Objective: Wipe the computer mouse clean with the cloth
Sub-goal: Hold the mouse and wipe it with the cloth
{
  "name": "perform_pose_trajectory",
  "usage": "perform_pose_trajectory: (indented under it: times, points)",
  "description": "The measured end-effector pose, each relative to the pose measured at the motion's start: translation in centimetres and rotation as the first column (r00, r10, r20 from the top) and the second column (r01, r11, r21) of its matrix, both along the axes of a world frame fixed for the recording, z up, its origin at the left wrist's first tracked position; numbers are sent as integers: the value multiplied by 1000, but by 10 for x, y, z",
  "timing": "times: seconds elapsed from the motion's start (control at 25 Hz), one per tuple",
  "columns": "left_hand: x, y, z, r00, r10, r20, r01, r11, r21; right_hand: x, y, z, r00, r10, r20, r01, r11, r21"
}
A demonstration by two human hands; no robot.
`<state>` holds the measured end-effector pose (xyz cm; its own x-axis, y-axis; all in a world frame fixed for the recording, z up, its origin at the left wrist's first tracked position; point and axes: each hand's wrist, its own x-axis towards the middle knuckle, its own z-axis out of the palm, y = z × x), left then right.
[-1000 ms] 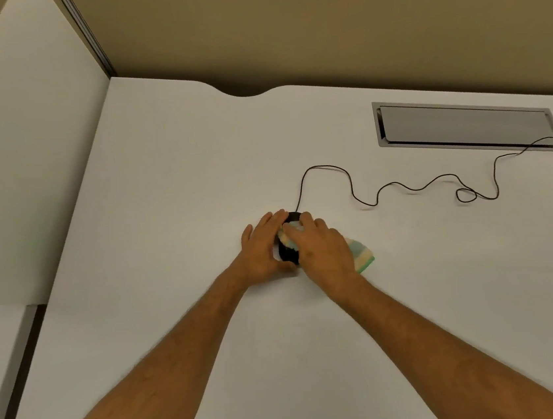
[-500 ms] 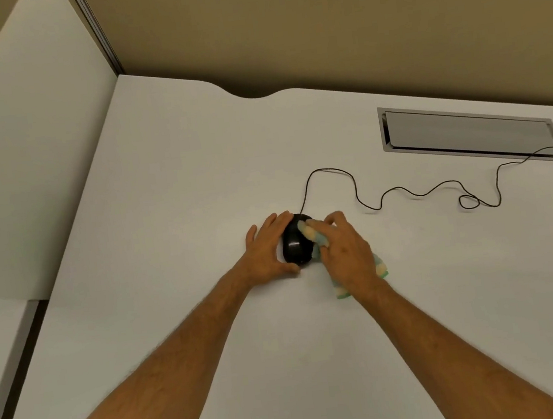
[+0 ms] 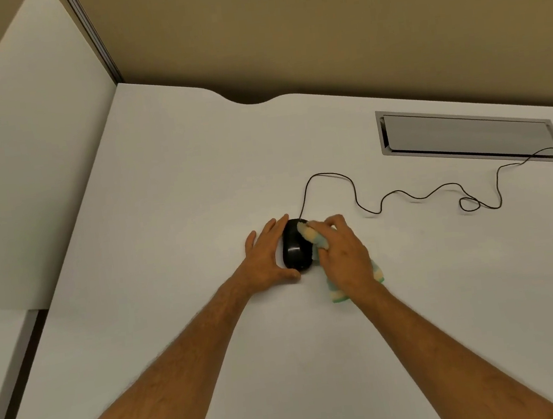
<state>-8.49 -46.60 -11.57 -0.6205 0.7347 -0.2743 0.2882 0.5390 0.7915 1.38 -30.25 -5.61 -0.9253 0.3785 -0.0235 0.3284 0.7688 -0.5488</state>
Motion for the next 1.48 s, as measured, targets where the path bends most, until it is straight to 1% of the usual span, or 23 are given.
perform_pose_trajectory:
  times: [0.12, 0.2, 0.28, 0.32, 0.4, 0.44, 0.48, 0.52, 0.6, 0.68, 0.84, 0.96, 1.04, 1.12, 1.16, 1.2, 1.24, 1.28, 1.32, 1.36, 1.4, 1.44, 1.48]
  points:
    - [1, 2, 1, 1000, 4, 15, -4, 1000, -1, -4, -21, -11, 977, 105, 185, -133, 980, 151]
    - [1, 3, 1, 1000, 13, 11, -13, 1000, -4, 12, -20, -16, 965, 192, 177, -216, 969, 124]
    - [1, 2, 0, 1000, 15, 20, -15, 1000, 16, 32, -13, -15, 970, 220, 106, -225, 974, 36]
    - [0, 1, -1, 1000, 11, 21, -12, 1000, 22, 35, -8, -13, 985, 157, 74, -157, 988, 1]
    - [-1, -1, -3, 1000, 2, 15, -3, 1000, 21, 23, 5, -7, 998, -66, 21, 67, 995, -67]
    - [-2, -1, -5, 1000, 0, 12, 0, 1000, 17, 10, 12, -5, 987, -156, 23, 158, 984, -84]
    - [-2, -1, -6, 1000, -1, 8, 1, 1000, 13, -6, 17, -5, 980, -194, 52, 197, 977, -79]
    - [-3, -2, -7, 1000, -3, 7, 3, 1000, 10, -20, 19, -4, 979, -174, 103, 179, 983, -42]
    - [-2, -2, -8, 1000, -9, 3, 9, 1000, 18, -37, 13, -7, 981, -58, 185, 39, 994, 101]
    - [-2, -2, -10, 1000, -18, -5, 18, 1000, 25, -31, 2, -15, 977, 29, 214, -81, 968, 238]
    - [-2, -1, -12, 1000, -19, -12, 19, 999, 36, 28, -30, -25, 991, 9, 133, -52, 946, 319]
    - [-1, -2, -13, 1000, 4, -2, -4, 999, 53, 63, -49, -28, 984, 68, 163, -120, 934, 338]
    - [0, -2, -10, 1000, -11, 4, 11, 999, 46, 72, -52, -20, 973, 65, 221, -113, 970, 213]
    - [0, -4, 1, 999, -28, 42, 27, 999, 17, 68, -49, -6, 980, -33, 196, 35, 999, -10]
    - [-1, -7, 9, 998, -24, 64, 24, 1000, 3, 64, -46, 3, 982, -120, 147, 138, 984, -115]
    - [1, -11, 18, 997, 13, 81, -12, 1000, -5, 58, -44, 14, 971, -213, 111, 231, 954, -190]
    - [5, -16, 28, 990, 94, 108, -95, 996, -2, 51, -44, 25, 954, -283, 97, 299, 919, -256]
    - [12, -24, 41, 961, 206, 184, -212, 977, 13, 46, -48, 36, 943, -314, 111, 333, 876, -350]
    - [20, -32, 56, 893, 306, 332, -338, 940, 43, 40, -53, 46, 947, -280, 155, 320, 821, -472]
    - [31, -40, 70, 786, 331, 522, -434, 897, 86, 38, -61, 53, 963, -180, 199, 265, 756, -598]
    - [44, -47, 82, 676, 295, 675, -484, 869, 105, 38, -67, 56, 976, -38, 215, 182, 689, -702]
    - [55, -54, 91, 609, 263, 748, -494, 864, 98, 38, -69, 57, 977, 81, 196, 106, 613, -783]
    - [64, -62, 100, 593, 283, 754, -495, 866, 64, 35, -64, 56, 982, 110, 155, 73, 535, -842]
